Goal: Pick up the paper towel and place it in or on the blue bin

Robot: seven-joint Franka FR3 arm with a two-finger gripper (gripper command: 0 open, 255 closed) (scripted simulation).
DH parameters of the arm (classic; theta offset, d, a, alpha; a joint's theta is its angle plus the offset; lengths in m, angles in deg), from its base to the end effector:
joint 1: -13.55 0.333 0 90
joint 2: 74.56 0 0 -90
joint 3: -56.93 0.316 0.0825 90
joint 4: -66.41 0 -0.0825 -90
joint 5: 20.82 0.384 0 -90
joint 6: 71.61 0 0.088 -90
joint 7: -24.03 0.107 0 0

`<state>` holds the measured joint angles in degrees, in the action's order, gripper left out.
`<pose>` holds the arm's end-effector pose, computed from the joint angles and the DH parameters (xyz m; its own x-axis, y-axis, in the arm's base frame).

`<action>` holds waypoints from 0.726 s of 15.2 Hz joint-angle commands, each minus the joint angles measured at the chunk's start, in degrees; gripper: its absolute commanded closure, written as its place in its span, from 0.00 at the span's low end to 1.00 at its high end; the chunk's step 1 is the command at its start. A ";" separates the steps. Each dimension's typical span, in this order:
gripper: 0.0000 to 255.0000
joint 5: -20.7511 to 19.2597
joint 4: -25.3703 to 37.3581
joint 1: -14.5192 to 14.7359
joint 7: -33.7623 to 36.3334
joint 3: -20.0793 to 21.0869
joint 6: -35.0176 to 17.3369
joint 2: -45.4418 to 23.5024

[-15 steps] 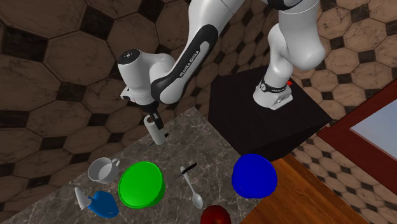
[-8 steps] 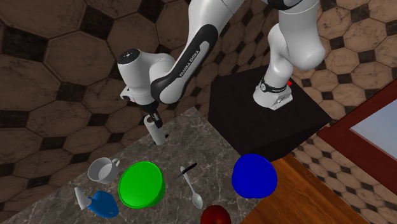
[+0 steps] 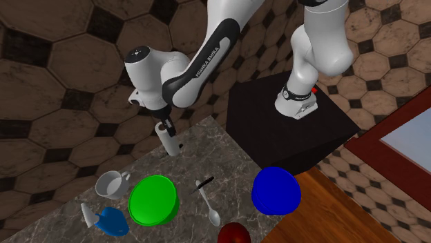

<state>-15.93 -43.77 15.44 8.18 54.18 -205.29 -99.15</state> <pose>0.6232 -0.0066 0.2658 0.9787 0.2050 -0.0074 0.2044 -0.9779 -0.0443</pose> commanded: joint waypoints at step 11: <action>1.00 -0.69 2.31 0.16 0.68 -0.31 7.56 5.26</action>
<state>-16.56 -41.73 15.53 8.73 53.87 -198.34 -94.22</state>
